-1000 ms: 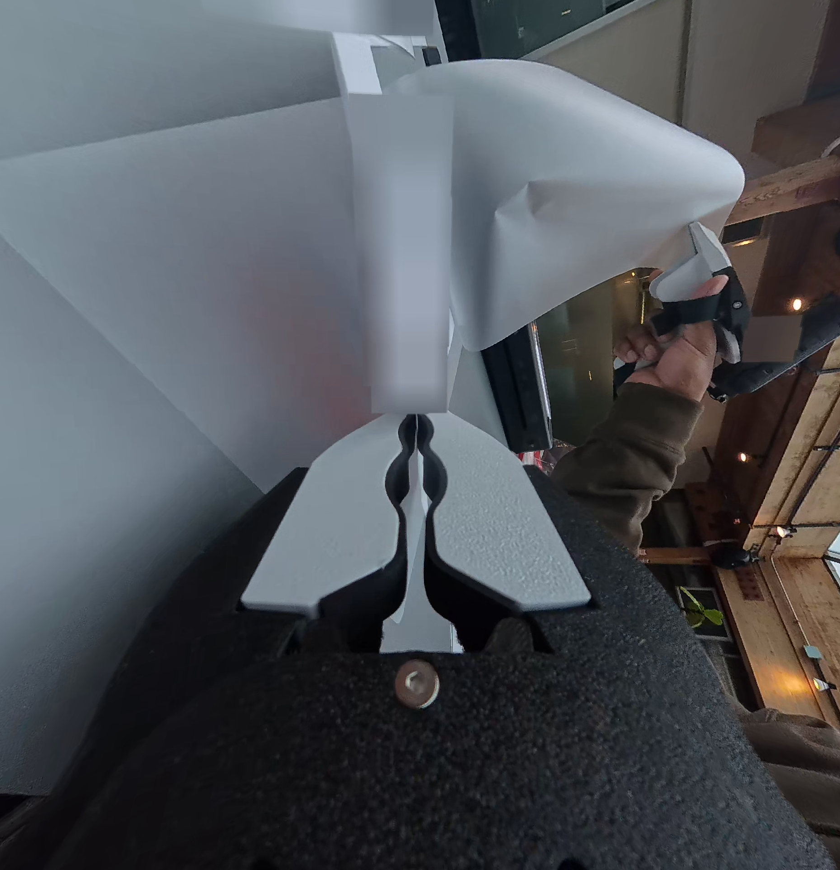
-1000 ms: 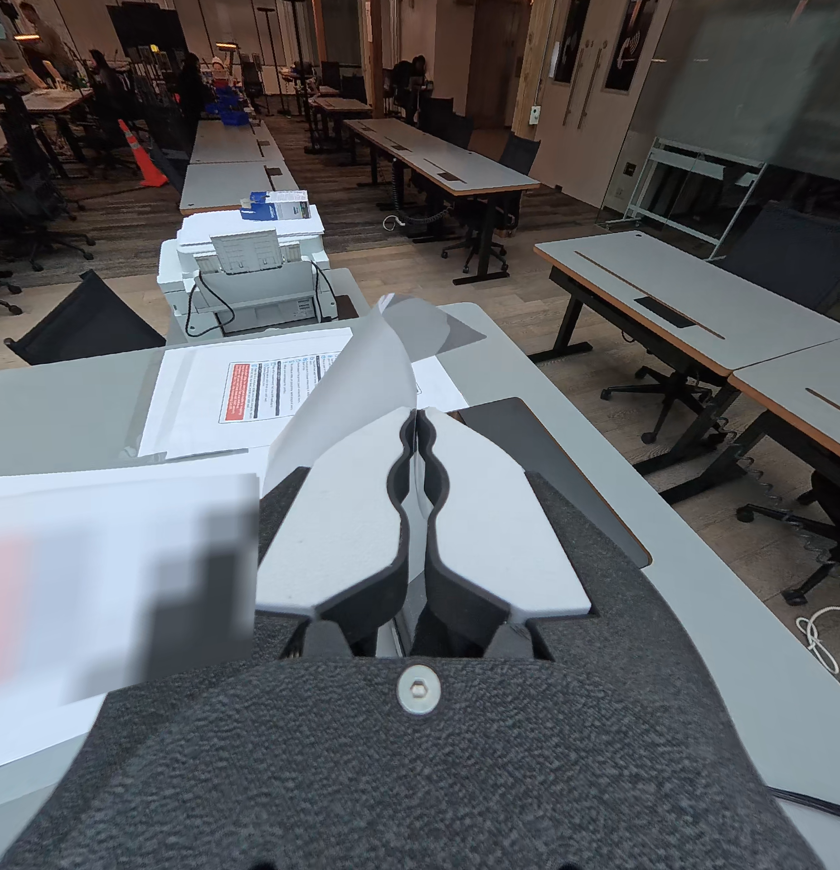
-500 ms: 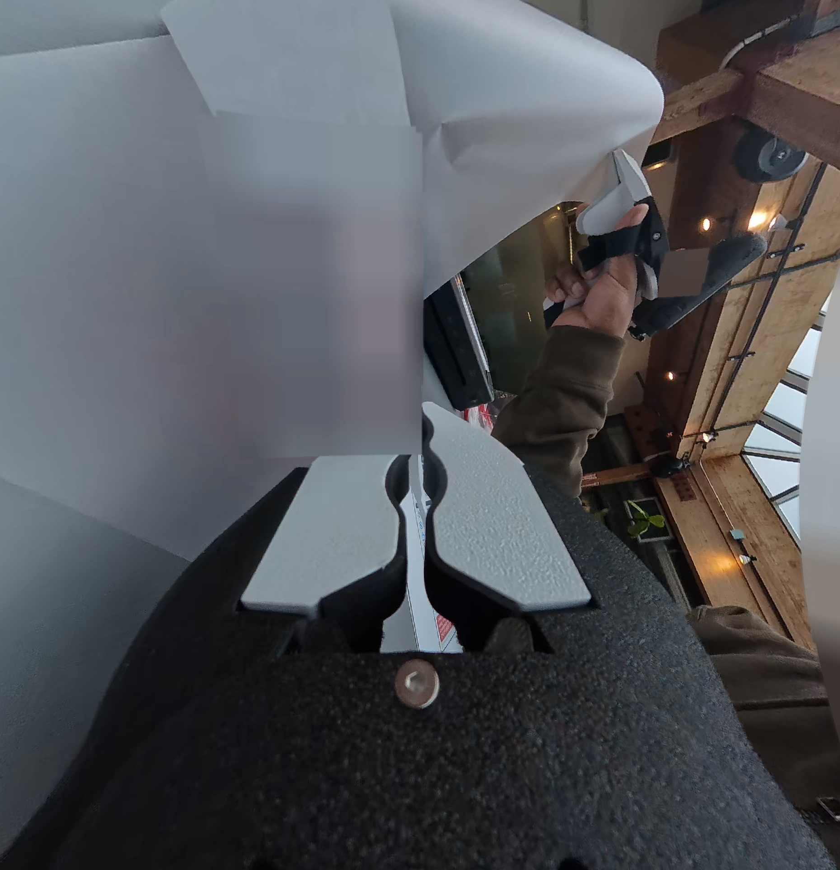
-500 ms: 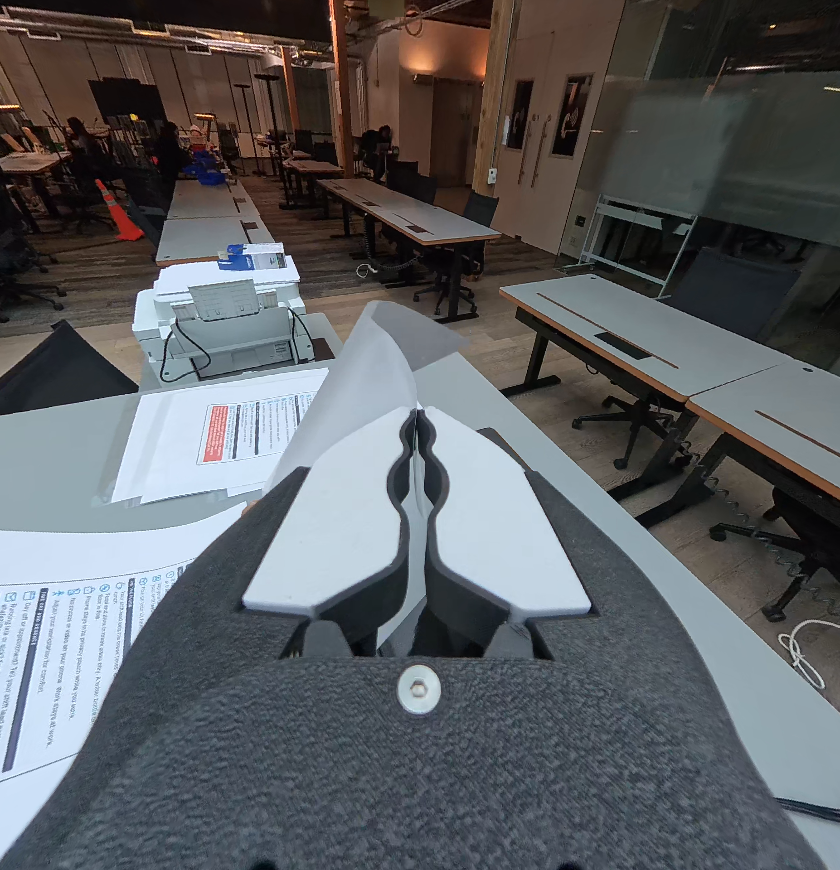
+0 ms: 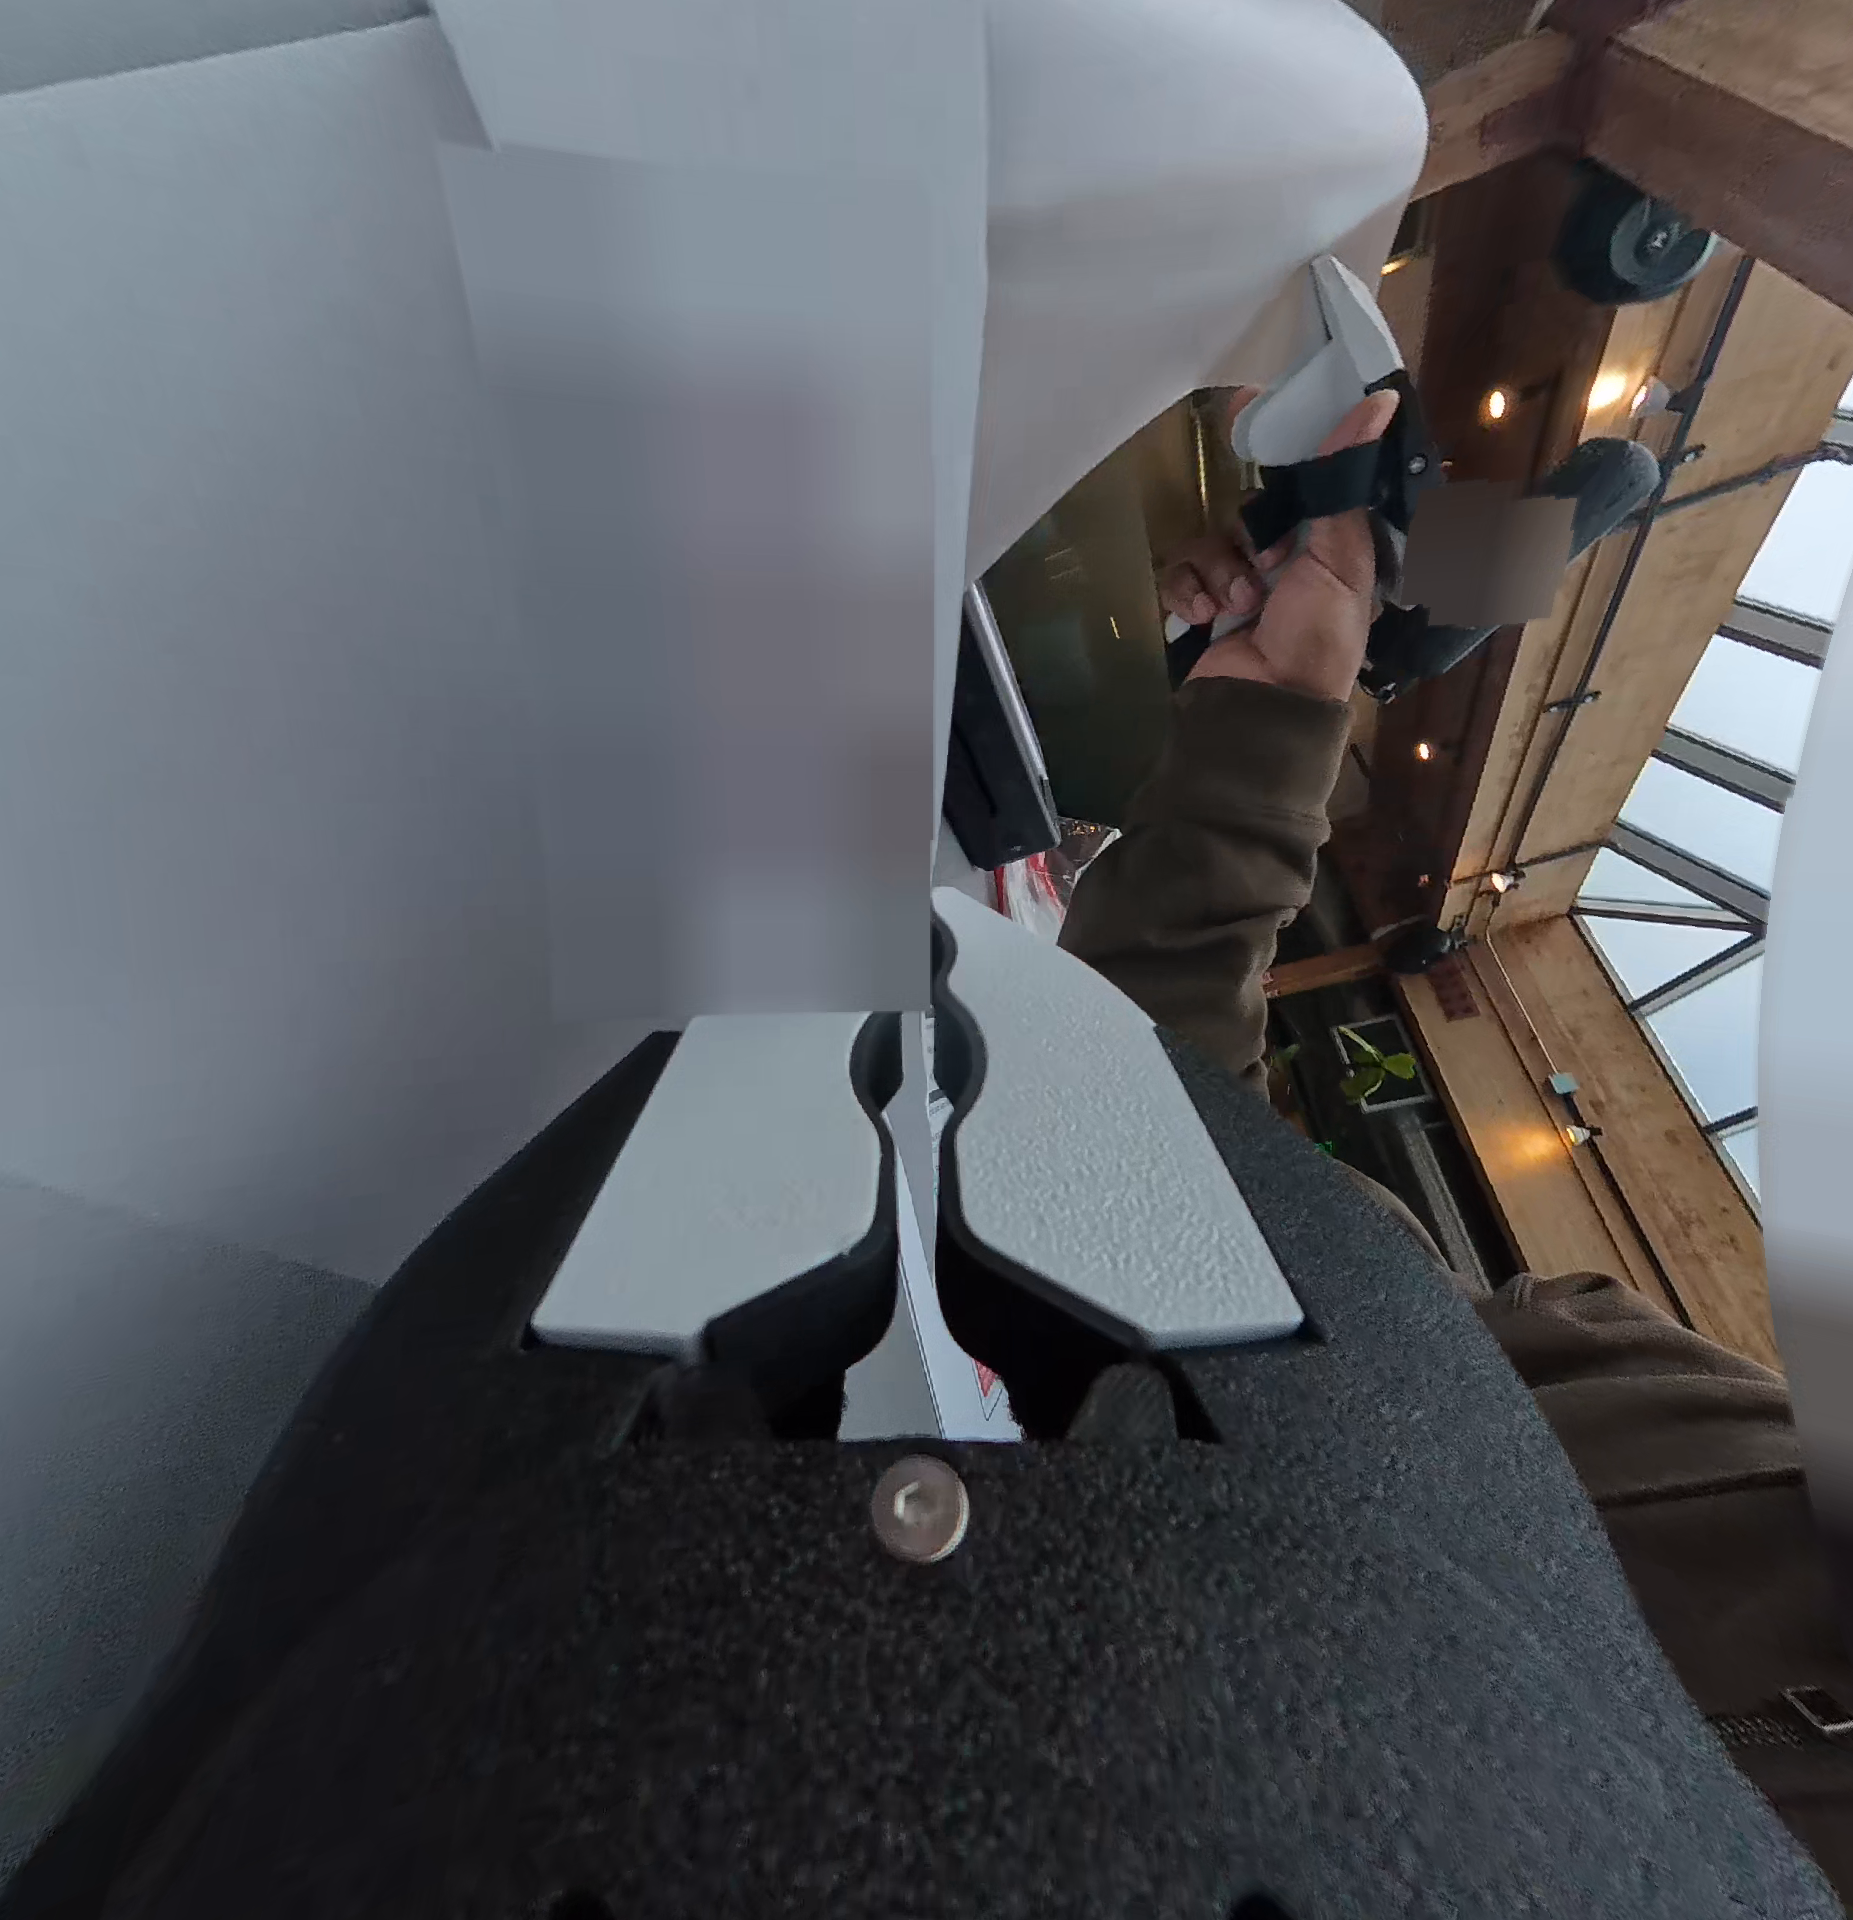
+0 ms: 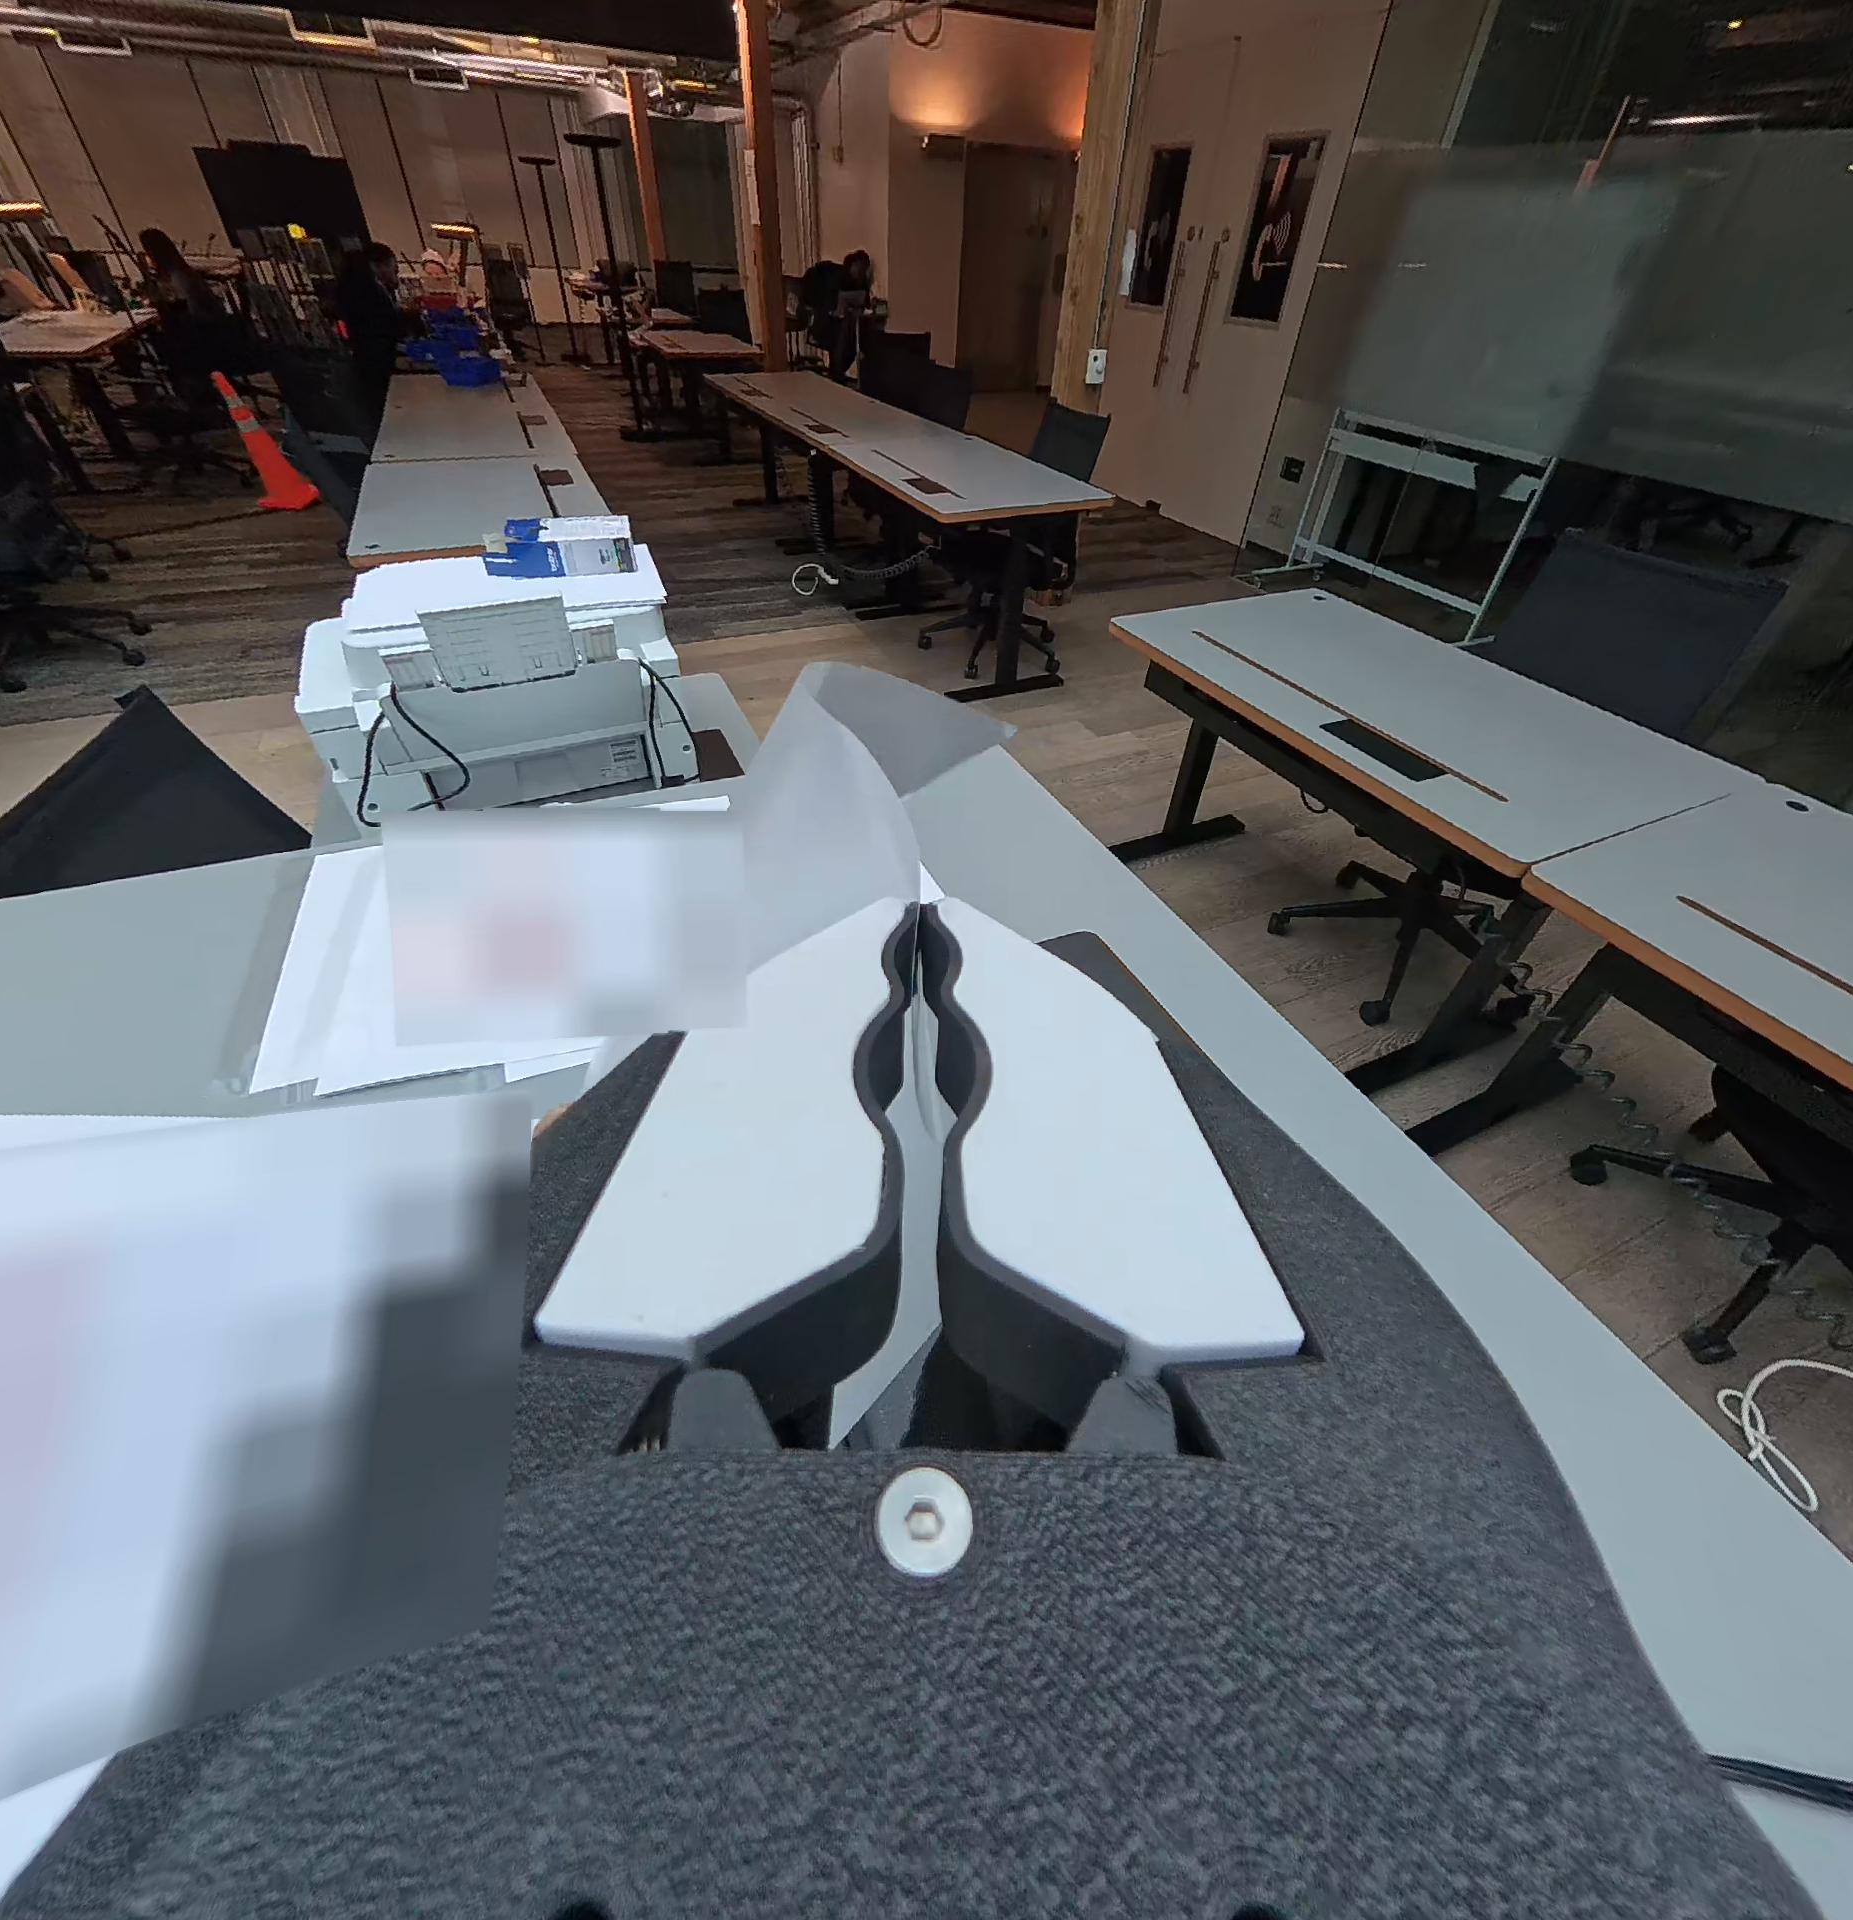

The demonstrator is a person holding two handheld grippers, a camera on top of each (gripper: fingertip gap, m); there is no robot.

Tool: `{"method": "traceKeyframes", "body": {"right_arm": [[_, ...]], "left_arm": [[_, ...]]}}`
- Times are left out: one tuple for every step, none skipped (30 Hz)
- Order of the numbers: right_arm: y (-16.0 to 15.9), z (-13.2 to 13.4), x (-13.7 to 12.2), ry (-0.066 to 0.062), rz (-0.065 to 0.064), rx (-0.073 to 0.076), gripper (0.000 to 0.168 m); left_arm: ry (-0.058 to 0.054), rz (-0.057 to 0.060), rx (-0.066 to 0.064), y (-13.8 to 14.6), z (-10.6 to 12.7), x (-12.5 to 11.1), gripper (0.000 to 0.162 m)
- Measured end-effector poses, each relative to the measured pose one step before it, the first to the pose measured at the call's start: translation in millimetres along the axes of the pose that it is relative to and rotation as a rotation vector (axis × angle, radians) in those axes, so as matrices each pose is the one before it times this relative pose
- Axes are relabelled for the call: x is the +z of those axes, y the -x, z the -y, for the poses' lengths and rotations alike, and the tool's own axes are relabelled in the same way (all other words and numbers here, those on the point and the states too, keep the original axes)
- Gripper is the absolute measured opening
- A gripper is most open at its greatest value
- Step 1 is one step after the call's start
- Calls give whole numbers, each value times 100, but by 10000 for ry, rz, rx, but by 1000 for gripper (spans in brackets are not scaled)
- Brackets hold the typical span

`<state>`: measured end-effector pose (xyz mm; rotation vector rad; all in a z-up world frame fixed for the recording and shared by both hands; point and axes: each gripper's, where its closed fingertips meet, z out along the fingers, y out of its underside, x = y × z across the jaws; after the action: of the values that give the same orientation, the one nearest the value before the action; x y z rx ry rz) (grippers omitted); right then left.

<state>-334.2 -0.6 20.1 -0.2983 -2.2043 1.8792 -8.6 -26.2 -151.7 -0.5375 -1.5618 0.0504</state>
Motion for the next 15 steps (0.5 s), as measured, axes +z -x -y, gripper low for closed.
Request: {"method": "traceKeyframes", "body": {"right_arm": [[-15, 25, -1, -14, 8, 15, 0], [-5, 14, 7, -3, 5, 11, 0], [2, -10, 19, 3, -2, -3, 0], [6, 6, 18, -2, -6, -4, 0], [13, 3, 7, -1, 2, -3, 0], [7, 3, 13, 0, -10, -7, 0], [11, 18, 5, -5, -4, -7, 0], [26, 16, 8, -4, 11, 1, 0], [28, 0, 11, 2, 4, -3, 0], [16, -16, 12, 7, 4, -7, 0], [33, -9, 18, 10, 13, -2, 0], [22, -4, 15, 6, 12, 0, 0], [0, -4, 1, 3, 6, 2, 0], [11, -4, 7, 4, 4, 4, 0], [2, 11, -9, -2, 4, 1, 0]], "left_arm": [[-64, 173, -39, 356, -80, -151, 0], [16, 122, -28, 218, -125, -23, 0], [24, 56, 1, 70, -79, 40, 0], [23, -37, 4, -115, -42, 71, 0], [39, -9, 14, -107, -48, 56, 0], [57, -3, 43, -119, -72, 22, 0], [28, -43, 44, -161, -16, 5, 0], [-37, -88, 31, -187, 92, -30, 0], [-20, -140, 52, -219, 108, -2, 0], [18, -183, 83, -271, 104, 11, 0], [56, -121, 90, -156, 102, 22, 0], [10, -64, 101, -91, 163, 3, 0], [33, -111, 102, -139, 137, 38, 0], [64, -17, 75, -3, 71, 43, 0], [36, -14, 52, 11, 66, 43, 0]]}}
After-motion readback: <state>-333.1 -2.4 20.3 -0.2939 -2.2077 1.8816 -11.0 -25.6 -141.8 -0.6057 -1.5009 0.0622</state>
